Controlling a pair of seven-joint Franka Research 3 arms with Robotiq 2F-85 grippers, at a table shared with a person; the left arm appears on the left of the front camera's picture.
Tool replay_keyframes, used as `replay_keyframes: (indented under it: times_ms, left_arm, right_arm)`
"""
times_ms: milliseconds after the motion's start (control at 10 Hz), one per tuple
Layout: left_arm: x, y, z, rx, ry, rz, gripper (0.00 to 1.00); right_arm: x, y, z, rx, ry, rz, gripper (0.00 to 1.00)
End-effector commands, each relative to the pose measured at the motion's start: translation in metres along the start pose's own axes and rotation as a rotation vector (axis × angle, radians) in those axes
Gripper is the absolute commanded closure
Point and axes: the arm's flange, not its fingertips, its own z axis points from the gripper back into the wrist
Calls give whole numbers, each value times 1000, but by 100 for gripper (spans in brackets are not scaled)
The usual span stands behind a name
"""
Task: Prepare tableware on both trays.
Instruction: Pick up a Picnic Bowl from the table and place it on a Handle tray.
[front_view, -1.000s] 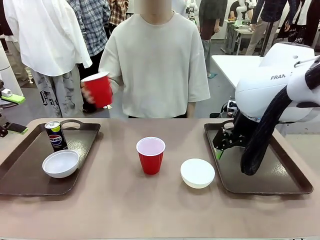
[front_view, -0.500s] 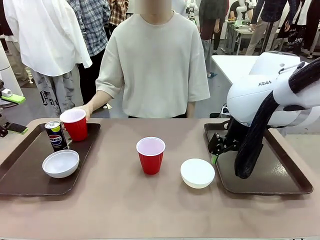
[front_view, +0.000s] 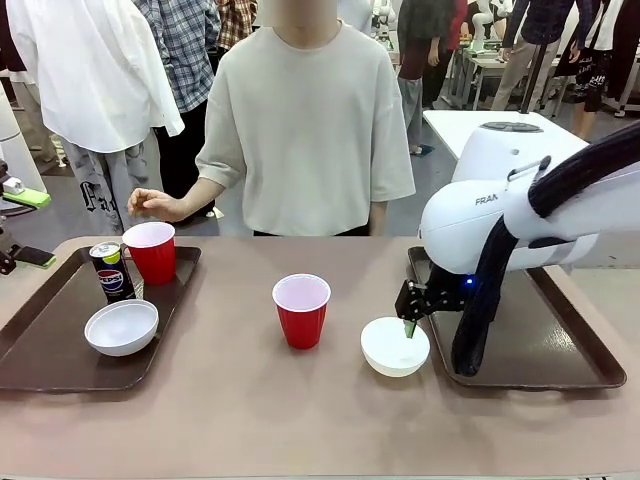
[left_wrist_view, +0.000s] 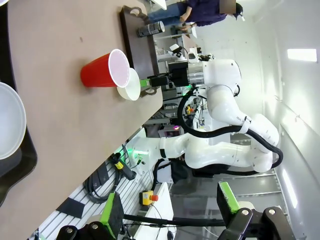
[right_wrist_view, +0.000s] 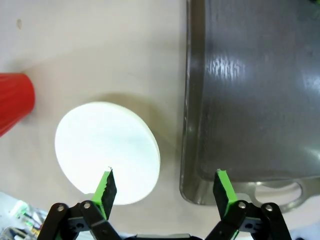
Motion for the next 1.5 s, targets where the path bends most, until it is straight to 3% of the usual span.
replay_keyframes:
  times_ms: [0, 100, 200, 300, 400, 500, 800, 900, 1400]
  left_arm:
    - [-1, 1, 2, -6, 2, -23, 0]
    - [-1, 1, 2, -6, 2, -23, 0]
    - [-1, 1, 2, -6, 2, -23, 0]
    - [-1, 1, 2, -6, 2, -23, 0]
    - [-1, 1, 2, -6, 2, -23, 0]
    - [-1, 1, 2, -6, 2, -23, 0]
    - [-1, 1, 2, -6, 2, -23, 0]
    - [-1, 1, 2, -6, 2, -23, 0]
    - [-1, 1, 2, -6, 2, -23, 0]
  right_arm:
    - [16, 6, -11, 1, -15, -11, 0]
    - [17, 12, -13, 11, -9, -2, 0]
    - [19, 9, -18, 10, -4, 5, 10]
    - [20, 11, -22, 16, 9, 20, 52]
    - [22, 10, -25, 13, 20, 14, 69]
    - [21, 11, -26, 13, 25, 15, 100]
    - [22, 12, -25, 9, 21, 6, 96]
    - [23, 9, -25, 4, 20, 0, 100]
    - [21, 12, -24, -5, 24, 0, 100]
